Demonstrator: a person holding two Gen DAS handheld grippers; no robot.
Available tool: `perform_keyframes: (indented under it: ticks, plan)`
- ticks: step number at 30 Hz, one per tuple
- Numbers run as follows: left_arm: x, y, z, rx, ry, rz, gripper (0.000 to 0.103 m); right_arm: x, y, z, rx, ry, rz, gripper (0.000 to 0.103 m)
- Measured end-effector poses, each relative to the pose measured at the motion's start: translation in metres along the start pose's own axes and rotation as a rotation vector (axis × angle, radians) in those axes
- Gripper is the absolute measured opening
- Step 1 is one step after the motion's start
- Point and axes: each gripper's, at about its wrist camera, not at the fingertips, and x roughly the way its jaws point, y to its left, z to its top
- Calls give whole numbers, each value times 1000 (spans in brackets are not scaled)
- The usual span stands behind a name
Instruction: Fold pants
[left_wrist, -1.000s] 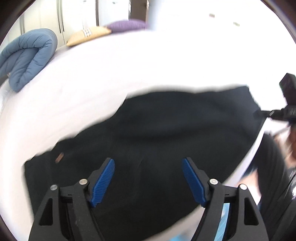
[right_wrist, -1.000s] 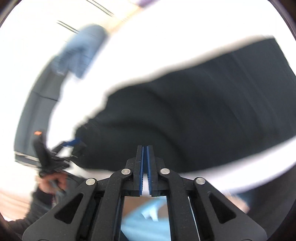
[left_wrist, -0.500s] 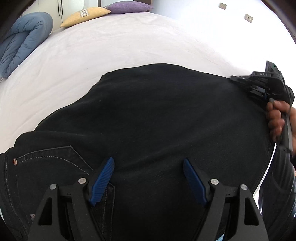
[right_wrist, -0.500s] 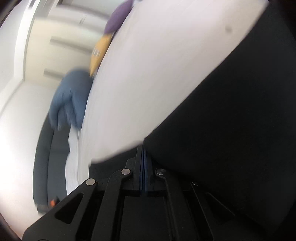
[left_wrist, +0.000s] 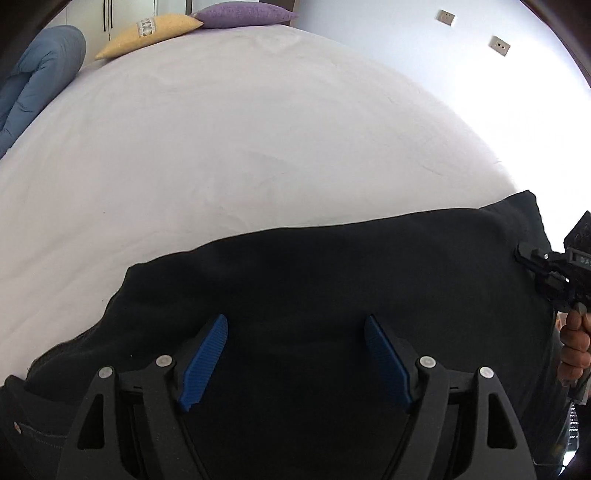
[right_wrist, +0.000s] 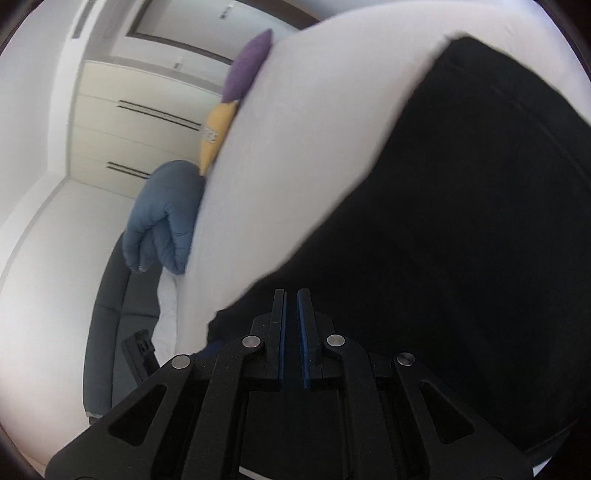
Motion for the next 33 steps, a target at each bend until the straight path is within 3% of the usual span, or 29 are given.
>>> perform_keyframes:
  ticks: [1,5,7,10,11,13,14,16,19,21,23,26,27,28,31,32,33]
  plan:
    - [0,-2,0,3,-6,0,83,-5,-17,8,50,-33,64,0]
    - [-3,-7,-7,16,-25,-7,83,-59,-35,45,17,-248,-26,0]
    - [-2,36,-12,-3,-51,-22,83,-82,-51,68,60,-347,-94,0]
    - [-8,44,-5,-19,-63,2,83,-116,-57,74,160,-441,-141,0]
    - [-12,40,-7,-13,-65,11,83,-126,-46,70,149,-467,-124,5]
    - [-29,41,-20,-2,-60,18,83,-130,-26,63,103,-449,-30,7]
    - [-28,36,-24,3,-59,14,83,-120,-7,55,65,-399,40,7]
    - [-25,27,-37,30,-47,7,83,-91,23,40,3,-260,88,7]
    - [-23,4,-62,76,-35,34,89,-26,45,3,-63,-71,34,7]
    - [-22,1,-75,71,-33,53,91,7,32,-18,46,5,-78,3]
    - [-24,1,-85,51,-30,44,91,1,3,-18,110,-38,-53,0]
    - [-30,1,-94,63,-23,54,91,-39,2,-15,58,-133,-195,0]
    - [-32,1,-97,65,-23,59,91,-51,2,-9,78,-152,-204,0]
    - [-33,1,-99,63,-24,64,91,-65,0,4,92,-165,-178,7]
    - [-41,-1,-103,42,-30,63,91,-76,24,2,57,-195,-112,13]
    - [-43,-1,-104,31,-35,56,91,-74,30,1,63,-186,-89,21]
    - [-45,-2,-106,22,-40,47,91,-65,33,-2,86,-168,-58,40]
